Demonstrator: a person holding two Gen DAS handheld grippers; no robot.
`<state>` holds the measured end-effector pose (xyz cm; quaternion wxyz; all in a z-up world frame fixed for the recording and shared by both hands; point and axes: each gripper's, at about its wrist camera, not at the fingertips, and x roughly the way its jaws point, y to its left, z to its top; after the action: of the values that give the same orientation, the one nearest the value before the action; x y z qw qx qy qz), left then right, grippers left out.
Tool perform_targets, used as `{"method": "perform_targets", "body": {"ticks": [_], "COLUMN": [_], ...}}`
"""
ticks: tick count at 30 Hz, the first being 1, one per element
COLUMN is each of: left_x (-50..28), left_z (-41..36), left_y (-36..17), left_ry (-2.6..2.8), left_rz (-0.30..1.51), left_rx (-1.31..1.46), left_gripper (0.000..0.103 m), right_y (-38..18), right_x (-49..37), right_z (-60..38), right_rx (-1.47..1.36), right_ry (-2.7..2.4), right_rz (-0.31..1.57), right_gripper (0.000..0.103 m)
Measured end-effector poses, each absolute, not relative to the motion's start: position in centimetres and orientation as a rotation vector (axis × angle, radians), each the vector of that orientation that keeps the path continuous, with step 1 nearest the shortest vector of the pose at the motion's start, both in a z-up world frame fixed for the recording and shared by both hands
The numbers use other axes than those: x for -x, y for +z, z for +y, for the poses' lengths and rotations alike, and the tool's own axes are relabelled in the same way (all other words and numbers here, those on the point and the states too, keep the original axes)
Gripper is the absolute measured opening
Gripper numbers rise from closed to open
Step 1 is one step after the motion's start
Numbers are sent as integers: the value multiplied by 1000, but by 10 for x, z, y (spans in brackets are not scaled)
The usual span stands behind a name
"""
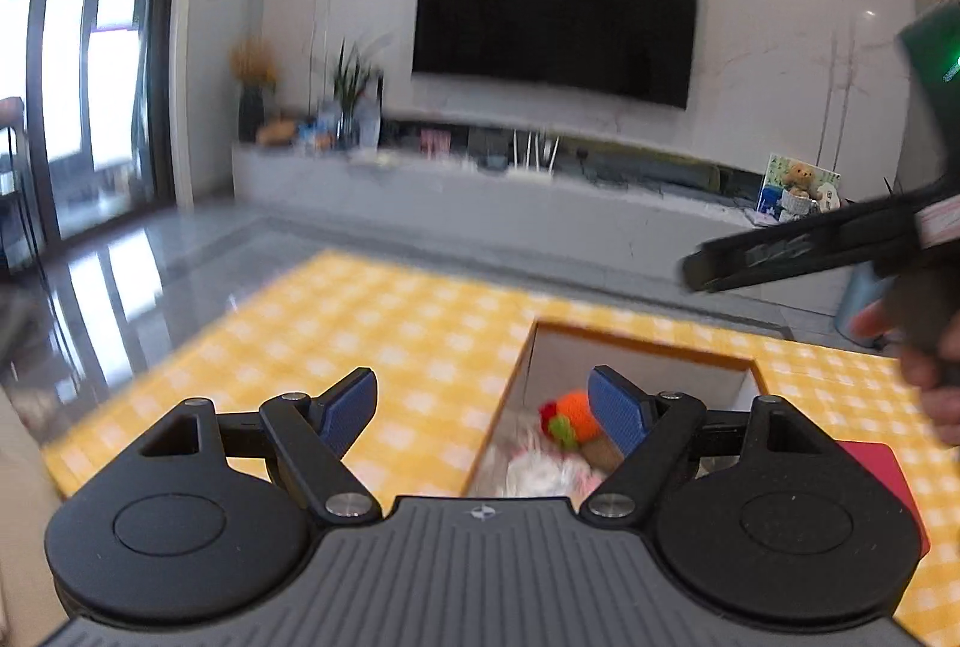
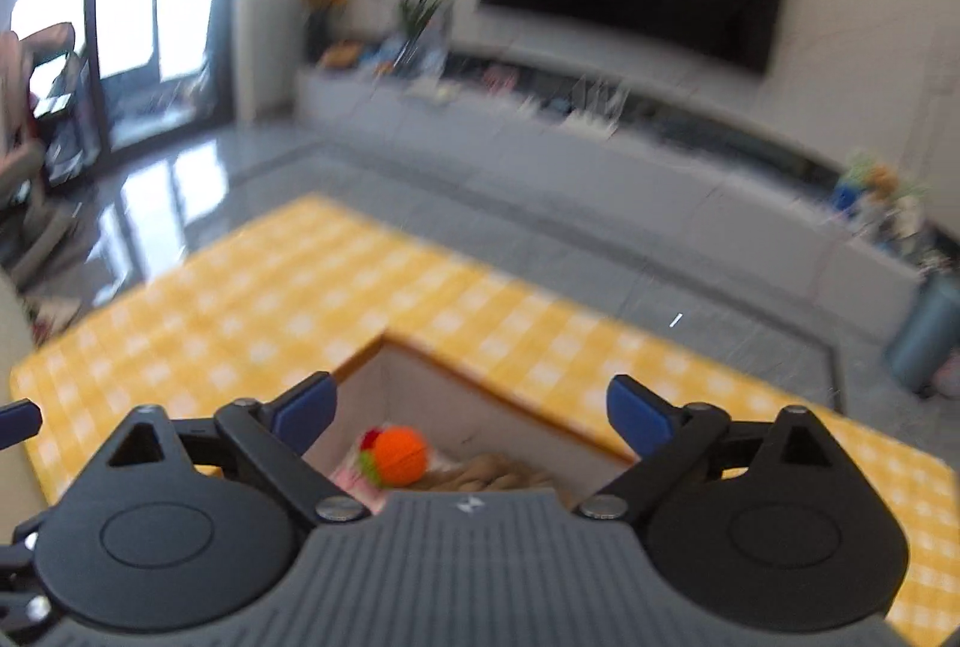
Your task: Organize soft objects
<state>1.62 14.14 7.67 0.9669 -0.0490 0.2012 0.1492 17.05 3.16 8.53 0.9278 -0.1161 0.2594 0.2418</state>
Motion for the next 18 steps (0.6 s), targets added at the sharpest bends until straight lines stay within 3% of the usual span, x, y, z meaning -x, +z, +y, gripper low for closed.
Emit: {"method": "perform_targets", "body": {"ticks": [8, 11, 18], "left_x": [16, 19, 15], "left_z": [77, 57, 15], "left_y": [111, 118, 102], "left_ry": [226, 163, 115], "left_rz": [189, 184, 215], "left_rx": [107, 154, 113], "left_gripper": [94, 100, 101], "right_y": [120, 107, 51], "right_x": [-72, -47, -32], "right_z": [-64, -94, -143], "right_rx": [231, 208, 67], "right_ry": [277, 209, 183], "right_rz": [346, 327, 381], "right_gripper": [100, 100, 100]}}
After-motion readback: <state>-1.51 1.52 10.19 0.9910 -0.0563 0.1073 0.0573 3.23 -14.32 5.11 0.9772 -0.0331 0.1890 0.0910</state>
